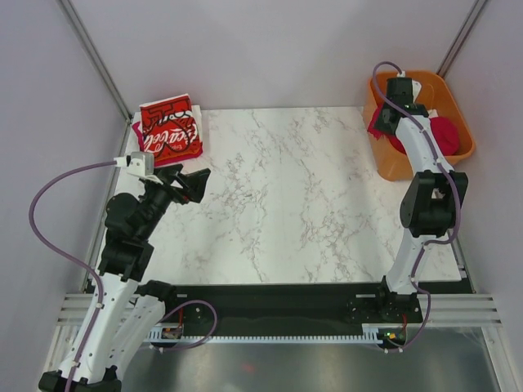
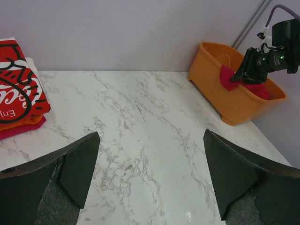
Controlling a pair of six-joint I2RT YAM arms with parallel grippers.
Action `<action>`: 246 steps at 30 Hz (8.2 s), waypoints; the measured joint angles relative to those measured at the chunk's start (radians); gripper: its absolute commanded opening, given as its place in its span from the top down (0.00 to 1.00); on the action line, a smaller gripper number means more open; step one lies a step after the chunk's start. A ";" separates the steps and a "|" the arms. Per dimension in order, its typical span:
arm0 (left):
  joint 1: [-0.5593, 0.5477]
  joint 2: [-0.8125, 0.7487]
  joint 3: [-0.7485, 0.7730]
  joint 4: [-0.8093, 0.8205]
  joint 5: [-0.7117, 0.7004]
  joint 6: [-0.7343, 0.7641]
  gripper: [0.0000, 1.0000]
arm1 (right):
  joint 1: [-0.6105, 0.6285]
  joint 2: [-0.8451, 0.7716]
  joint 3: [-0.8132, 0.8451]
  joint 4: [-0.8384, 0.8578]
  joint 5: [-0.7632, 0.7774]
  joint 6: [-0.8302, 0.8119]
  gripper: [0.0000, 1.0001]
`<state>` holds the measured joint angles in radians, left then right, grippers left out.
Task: Fold and stack the t-shirts
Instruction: Grab the tshirt from the pile, then move the tshirt to the center of the board, then flatten the tshirt out
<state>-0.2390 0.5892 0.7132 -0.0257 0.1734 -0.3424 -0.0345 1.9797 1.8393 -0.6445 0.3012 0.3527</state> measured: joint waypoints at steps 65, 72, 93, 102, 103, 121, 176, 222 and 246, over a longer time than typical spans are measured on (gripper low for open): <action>0.000 0.065 -0.015 -0.020 0.095 0.029 0.00 | 0.424 0.163 -0.220 0.123 -0.215 -0.035 0.52; 0.000 0.070 -0.015 -0.021 0.095 0.029 0.00 | 0.467 0.214 -0.158 0.107 -0.217 -0.026 1.00; -0.001 0.078 -0.007 -0.157 -0.173 0.030 0.00 | 0.858 0.317 0.118 0.048 -0.217 0.085 0.02; -0.001 0.091 -0.004 -0.168 -0.179 0.030 0.00 | 0.576 0.239 -0.041 0.028 -0.047 0.059 0.02; -0.001 0.091 -0.004 -0.169 -0.179 0.030 0.00 | 0.556 0.235 -0.050 0.032 -0.039 0.058 0.02; -0.001 0.124 -0.001 -0.192 -0.209 0.018 0.00 | 0.666 0.293 -0.049 0.109 -0.170 0.065 1.00; 0.314 0.673 -0.188 -0.177 -0.165 -0.456 0.98 | 0.404 0.212 0.020 0.115 -0.395 0.019 0.13; 0.136 -0.182 -0.256 -0.595 -0.224 -0.554 0.98 | 0.441 -1.085 -1.149 0.032 -0.090 0.412 0.02; 0.136 -0.177 -0.256 -0.596 -0.225 -0.550 0.98 | 0.524 -0.252 -0.777 0.211 -0.015 0.171 0.58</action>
<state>-0.1028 0.4118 0.4576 -0.6220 -0.0517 -0.8921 0.4892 1.7275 1.0626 -0.4332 0.2863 0.5236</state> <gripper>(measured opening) 0.033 0.528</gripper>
